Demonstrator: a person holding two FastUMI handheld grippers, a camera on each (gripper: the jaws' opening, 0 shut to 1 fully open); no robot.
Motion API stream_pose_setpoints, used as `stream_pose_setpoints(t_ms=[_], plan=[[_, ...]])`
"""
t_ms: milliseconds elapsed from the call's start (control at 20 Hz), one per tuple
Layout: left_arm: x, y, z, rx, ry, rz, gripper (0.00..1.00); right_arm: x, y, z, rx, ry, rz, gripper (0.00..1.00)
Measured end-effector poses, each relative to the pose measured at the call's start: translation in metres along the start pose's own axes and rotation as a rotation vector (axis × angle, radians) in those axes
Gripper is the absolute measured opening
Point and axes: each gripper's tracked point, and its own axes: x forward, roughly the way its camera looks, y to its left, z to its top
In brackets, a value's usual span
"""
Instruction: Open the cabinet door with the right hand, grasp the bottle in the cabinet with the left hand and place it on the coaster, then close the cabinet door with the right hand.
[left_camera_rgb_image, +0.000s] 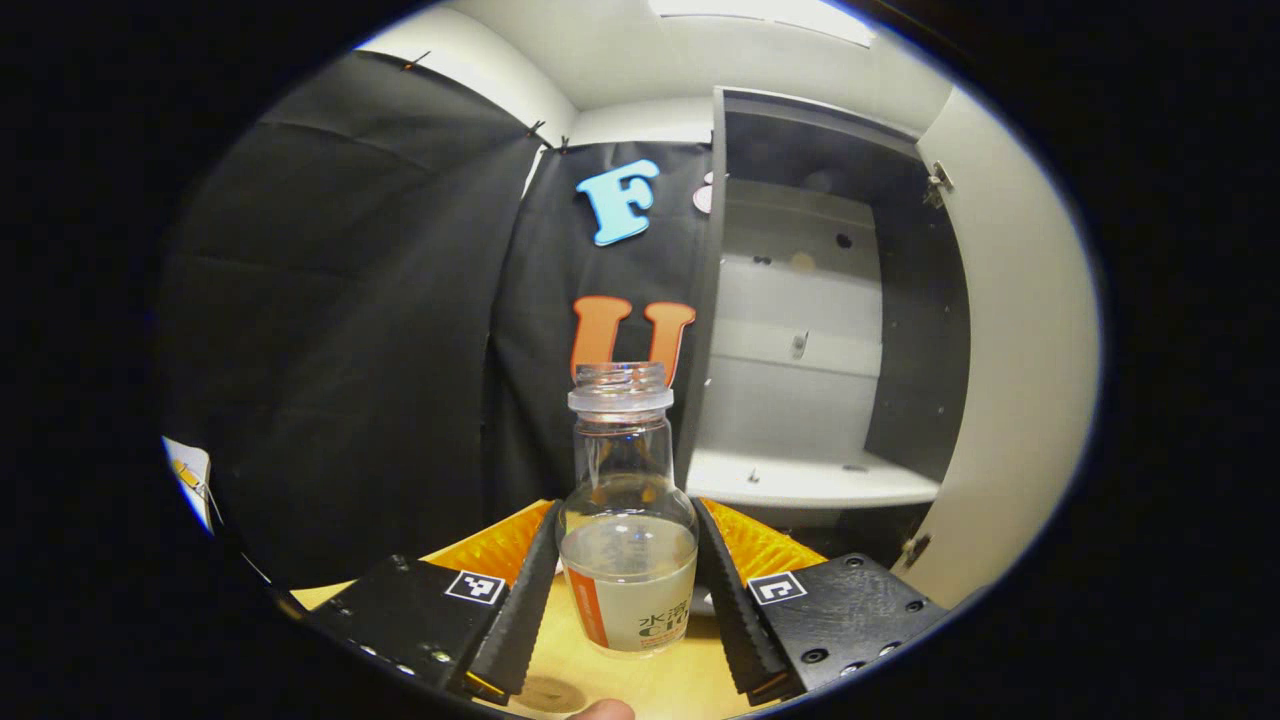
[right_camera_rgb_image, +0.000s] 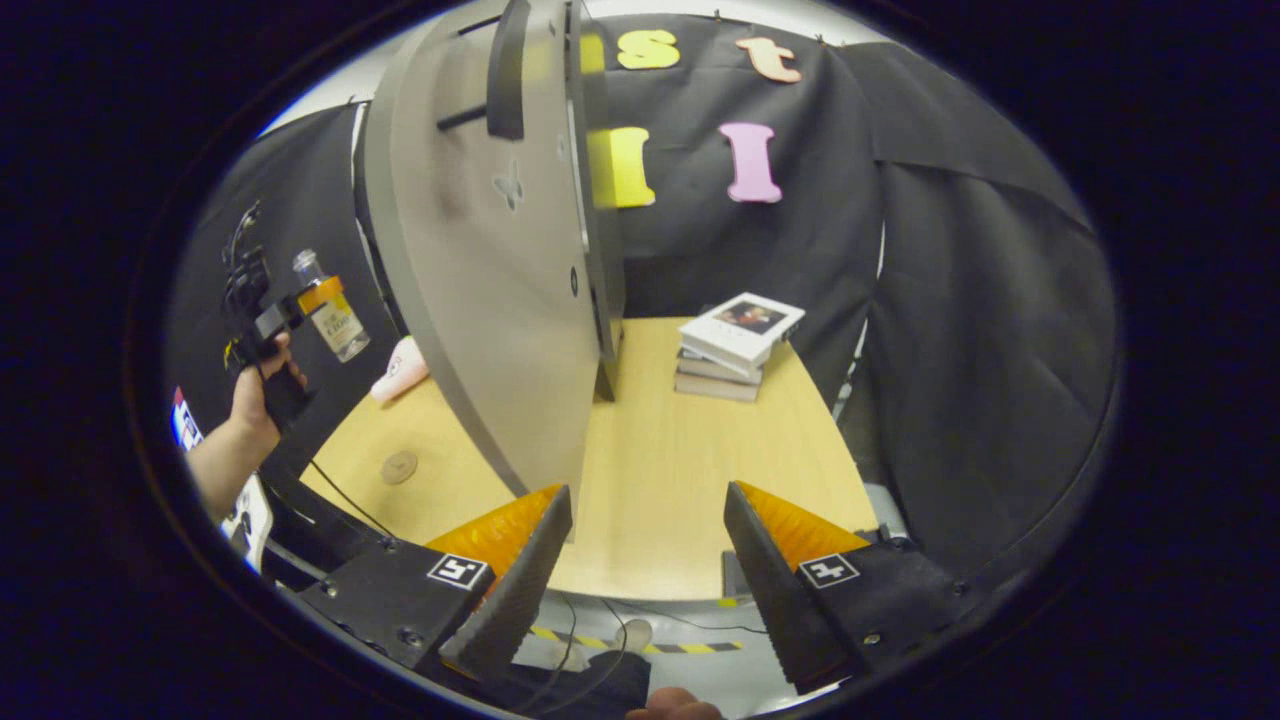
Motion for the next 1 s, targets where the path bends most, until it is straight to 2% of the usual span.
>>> stream_pose_setpoints(t_ms=[100, 150, 300, 400, 500, 800, 900, 1000], plan=[[-0.013, 0.020, -0.038, 0.023, -0.009, 0.009, 0.73, 0.001, -0.013, -0.043, -0.034, 0.089, -0.078, 0.98], [-0.018, 0.024, -0.053, 0.058, -0.006, 0.023, 0.73, 0.003, -0.012, -0.066, -0.051, 0.151, -0.086, 0.98], [-0.023, 0.035, -0.112, 0.138, 0.022, 0.045, 0.73, 0.009, 0.002, -0.115, -0.120, 0.309, -0.050, 0.98], [-0.021, 0.034, -0.139, 0.107, 0.027, 0.037, 0.73, 0.010, 0.012, -0.130, -0.136, 0.354, -0.015, 0.98], [-0.014, 0.042, -0.158, 0.129, 0.037, 0.054, 0.73, 0.008, 0.015, -0.149, -0.150, 0.407, -0.004, 0.99], [-0.005, 0.053, -0.183, 0.176, 0.053, 0.060, 0.73, 0.002, 0.020, -0.164, -0.123, 0.470, -0.013, 0.97], [-0.009, 0.051, -0.189, 0.153, 0.064, 0.045, 0.73, 0.003, 0.020, -0.164, -0.128, 0.463, -0.013, 0.98], [-0.013, 0.056, -0.193, 0.151, 0.070, 0.065, 0.73, 0.005, 0.020, -0.165, -0.141, 0.466, -0.017, 0.98]])
